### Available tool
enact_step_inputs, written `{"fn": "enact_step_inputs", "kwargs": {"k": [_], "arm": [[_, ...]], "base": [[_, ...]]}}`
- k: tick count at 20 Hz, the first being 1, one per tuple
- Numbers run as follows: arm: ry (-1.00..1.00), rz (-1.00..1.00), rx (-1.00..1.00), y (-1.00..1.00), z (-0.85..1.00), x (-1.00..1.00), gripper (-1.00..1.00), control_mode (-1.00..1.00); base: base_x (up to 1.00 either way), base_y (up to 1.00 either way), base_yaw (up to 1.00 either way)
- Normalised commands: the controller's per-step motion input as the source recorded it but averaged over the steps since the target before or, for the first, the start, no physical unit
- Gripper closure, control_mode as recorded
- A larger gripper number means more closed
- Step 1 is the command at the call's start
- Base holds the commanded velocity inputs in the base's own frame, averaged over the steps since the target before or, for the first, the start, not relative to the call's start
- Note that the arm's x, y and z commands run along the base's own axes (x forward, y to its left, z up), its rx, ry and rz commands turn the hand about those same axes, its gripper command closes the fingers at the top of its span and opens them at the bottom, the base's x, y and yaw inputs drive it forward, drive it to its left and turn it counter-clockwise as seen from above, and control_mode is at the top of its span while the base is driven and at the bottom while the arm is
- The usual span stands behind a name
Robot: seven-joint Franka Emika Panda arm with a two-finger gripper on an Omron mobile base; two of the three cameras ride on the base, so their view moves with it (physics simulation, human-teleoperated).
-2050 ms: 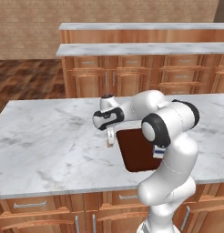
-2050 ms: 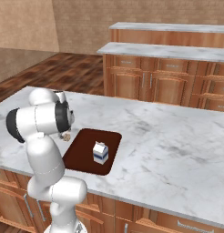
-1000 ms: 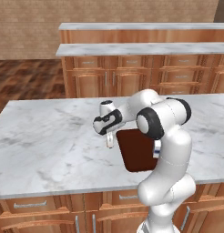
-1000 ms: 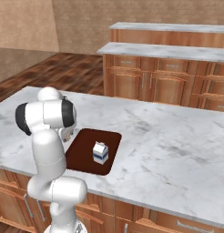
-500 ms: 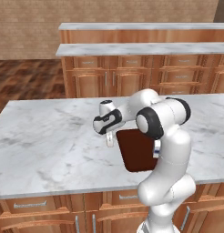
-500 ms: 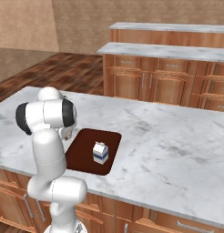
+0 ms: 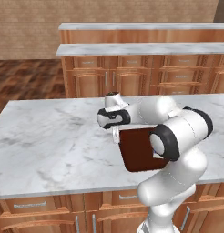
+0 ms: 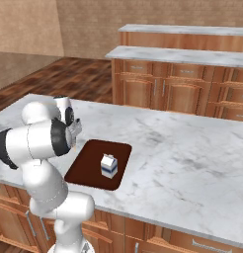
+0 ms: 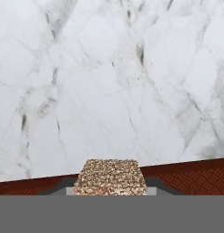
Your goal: Take out the milk from the fridge and place it on the tray on the counter. Then take the sugar cube near the tray and place it in the tray.
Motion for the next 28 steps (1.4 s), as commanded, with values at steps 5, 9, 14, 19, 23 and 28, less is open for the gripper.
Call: {"fn": "enact_step_inputs", "kwargs": {"k": [5,9,14,19,23,28], "arm": [[0.00,-0.02,0.03,-0.67,0.10,-0.53,1.00,-1.00],[0.00,0.00,0.01,-0.48,0.00,-0.18,1.00,-1.00],[0.00,0.00,0.00,-0.32,-0.13,0.01,1.00,-1.00],[0.00,0.01,0.01,-0.09,-0.25,0.43,1.00,-1.00],[0.02,0.01,0.06,-0.16,-0.36,0.40,1.00,-1.00],[0.02,0.00,0.04,-0.06,-0.29,0.32,1.00,-1.00]], "base": [[0.00,0.00,0.00],[0.00,0.00,0.00],[0.00,0.00,0.00],[0.00,0.00,0.00],[0.00,0.00,0.00],[0.00,0.00,0.00]]}}
